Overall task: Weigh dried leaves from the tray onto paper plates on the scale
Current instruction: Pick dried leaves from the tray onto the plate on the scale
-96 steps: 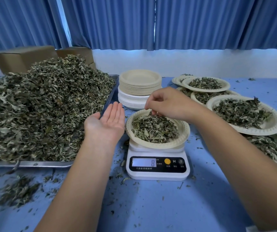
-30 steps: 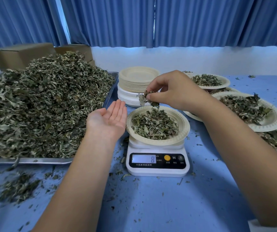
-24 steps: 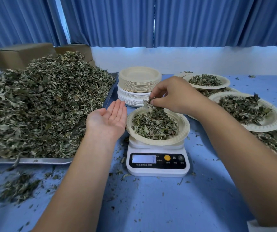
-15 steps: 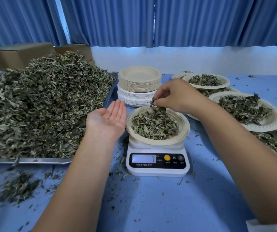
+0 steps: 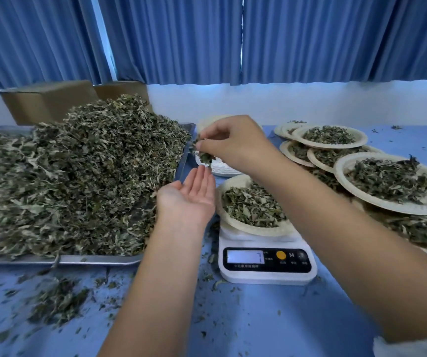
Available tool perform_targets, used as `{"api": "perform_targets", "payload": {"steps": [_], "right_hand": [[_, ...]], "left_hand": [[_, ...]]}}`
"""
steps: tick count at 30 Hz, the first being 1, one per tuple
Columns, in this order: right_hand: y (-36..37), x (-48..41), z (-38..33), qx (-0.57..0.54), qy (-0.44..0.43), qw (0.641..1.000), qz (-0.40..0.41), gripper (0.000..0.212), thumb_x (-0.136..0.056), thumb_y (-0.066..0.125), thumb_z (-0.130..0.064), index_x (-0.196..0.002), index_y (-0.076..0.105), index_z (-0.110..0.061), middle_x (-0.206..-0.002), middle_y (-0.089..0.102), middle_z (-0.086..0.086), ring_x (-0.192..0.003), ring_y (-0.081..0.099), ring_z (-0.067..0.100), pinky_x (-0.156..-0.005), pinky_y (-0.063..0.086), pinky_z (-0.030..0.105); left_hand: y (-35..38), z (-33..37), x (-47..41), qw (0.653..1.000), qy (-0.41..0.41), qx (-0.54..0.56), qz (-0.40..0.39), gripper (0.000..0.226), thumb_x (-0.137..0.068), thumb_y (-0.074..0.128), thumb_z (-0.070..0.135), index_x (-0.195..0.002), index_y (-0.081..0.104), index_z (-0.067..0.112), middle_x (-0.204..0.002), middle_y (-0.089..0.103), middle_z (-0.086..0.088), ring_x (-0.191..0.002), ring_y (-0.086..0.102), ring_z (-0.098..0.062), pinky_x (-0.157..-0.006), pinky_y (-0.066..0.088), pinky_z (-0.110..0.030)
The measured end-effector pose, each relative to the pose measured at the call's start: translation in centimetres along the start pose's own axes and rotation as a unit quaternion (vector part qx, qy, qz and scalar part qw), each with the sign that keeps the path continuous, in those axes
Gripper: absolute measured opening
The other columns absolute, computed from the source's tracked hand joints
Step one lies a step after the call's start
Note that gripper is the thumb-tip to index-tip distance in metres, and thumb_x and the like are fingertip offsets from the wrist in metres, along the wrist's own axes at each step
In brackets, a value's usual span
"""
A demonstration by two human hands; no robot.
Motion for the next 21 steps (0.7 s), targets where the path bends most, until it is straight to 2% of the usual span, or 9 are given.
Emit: {"api": "perform_targets", "payload": {"steps": [2,4,6,8,10,13,16,18,21], "right_hand": [[3.2,-1.2,-1.5,-0.004,-0.015,1.0,-0.015,0.009,-0.08,0.075,-0.016,-0.09,0.073,-0.016,-0.082,0.068,-0.003,-0.077,0.06,0.01,-0.084,0.053,0.032],[6.6,-2.0,-2.6,0.008,-0.019,0.998,-0.063,0.029,-0.085,0.071,-0.02,-0.113,0.069,-0.013,-0.106,0.069,0.003,-0.081,0.059,0.013,-0.09,0.053,0.038],[9.2,-2.2,-2.8,0.05,-0.016,0.991,-0.124,0.041,-0.091,0.064,-0.023,-0.131,0.058,-0.015,-0.126,0.062,0.006,-0.085,0.062,0.016,-0.09,0.052,0.036],[10.1,-2.1,-2.5,0.088,-0.022,0.986,-0.138,0.037,-0.094,0.059,-0.022,-0.131,0.058,-0.016,-0.122,0.064,0.005,-0.09,0.064,0.018,-0.085,0.049,0.028],[10.0,-1.9,-1.9,0.084,-0.014,0.988,-0.132,0.028,-0.094,0.058,-0.018,-0.121,0.065,-0.015,-0.102,0.069,0.001,-0.083,0.064,0.012,-0.076,0.045,0.022],[8.6,-1.6,-1.0,0.062,0.003,0.993,-0.104,0.018,-0.092,0.058,-0.014,-0.103,0.072,-0.019,-0.088,0.067,-0.004,-0.071,0.061,0.009,-0.072,0.048,0.024],[6.5,-1.3,-0.4,0.041,0.019,0.995,-0.09,0.019,-0.089,0.059,-0.008,-0.092,0.072,-0.022,-0.09,0.07,-0.003,-0.071,0.064,0.014,-0.082,0.055,0.031],[4.6,-1.0,0.3,0.039,0.023,0.996,-0.071,0.021,-0.086,0.059,-0.004,-0.09,0.073,-0.02,-0.091,0.071,-0.001,-0.075,0.063,0.009,-0.086,0.055,0.033],[0.9,-0.1,1.8,0.06,0.027,0.998,-0.002,0.022,-0.086,0.057,-0.006,-0.086,0.073,-0.021,-0.078,0.067,-0.012,-0.071,0.06,0.0,-0.074,0.053,0.025]], "left_hand": [[0.1,0.3,0.2,0.999,-0.006,0.034,-0.002,0.044,-0.104,0.023,0.024,-0.11,0.055,-0.006,-0.123,0.059,-0.019,-0.118,0.056,-0.03,-0.095,0.045,-0.041],[0.0,0.7,0.3,0.998,0.0,0.057,0.008,0.04,-0.103,0.026,0.02,-0.094,0.056,-0.005,-0.114,0.062,-0.018,-0.114,0.058,-0.028,-0.097,0.044,-0.04],[-0.1,1.1,0.5,0.998,0.008,0.064,0.026,0.036,-0.1,0.028,0.015,-0.081,0.055,0.003,-0.091,0.064,-0.014,-0.091,0.062,-0.024,-0.087,0.046,-0.037],[-0.1,1.6,0.5,0.997,0.009,0.073,0.035,0.034,-0.098,0.03,0.013,-0.076,0.055,0.009,-0.076,0.061,-0.007,-0.07,0.058,-0.02,-0.072,0.045,-0.03],[0.0,1.9,0.3,0.996,0.008,0.081,0.033,0.033,-0.098,0.03,0.013,-0.076,0.055,0.012,-0.074,0.059,-0.003,-0.066,0.056,-0.017,-0.067,0.044,-0.028],[0.2,1.7,-0.1,0.996,-0.003,0.084,0.023,0.03,-0.098,0.03,0.012,-0.077,0.052,0.012,-0.077,0.057,-0.002,-0.074,0.058,-0.015,-0.08,0.046,-0.027],[0.1,1.4,-0.3,0.997,-0.007,0.074,0.004,0.029,-0.1,0.03,0.015,-0.097,0.056,0.002,-0.102,0.061,-0.009,-0.11,0.06,-0.02,-0.101,0.044,-0.032],[0.2,1.5,-0.3,0.999,0.002,0.046,-0.002,0.034,-0.101,0.029,0.015,-0.12,0.053,-0.002,-0.121,0.058,-0.016,-0.121,0.054,-0.026,-0.102,0.044,-0.036],[0.3,1.7,-0.1,0.999,0.023,0.024,-0.015,0.035,-0.1,0.031,0.009,-0.125,0.05,-0.005,-0.119,0.061,-0.018,-0.118,0.057,-0.029,-0.096,0.047,-0.036]]}}
Point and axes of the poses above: each hand's wrist, its own x-axis away from the middle knuckle, its own y-axis out of the palm, z = x × y, the point moved 4 cm from there along -x, towards the middle knuckle
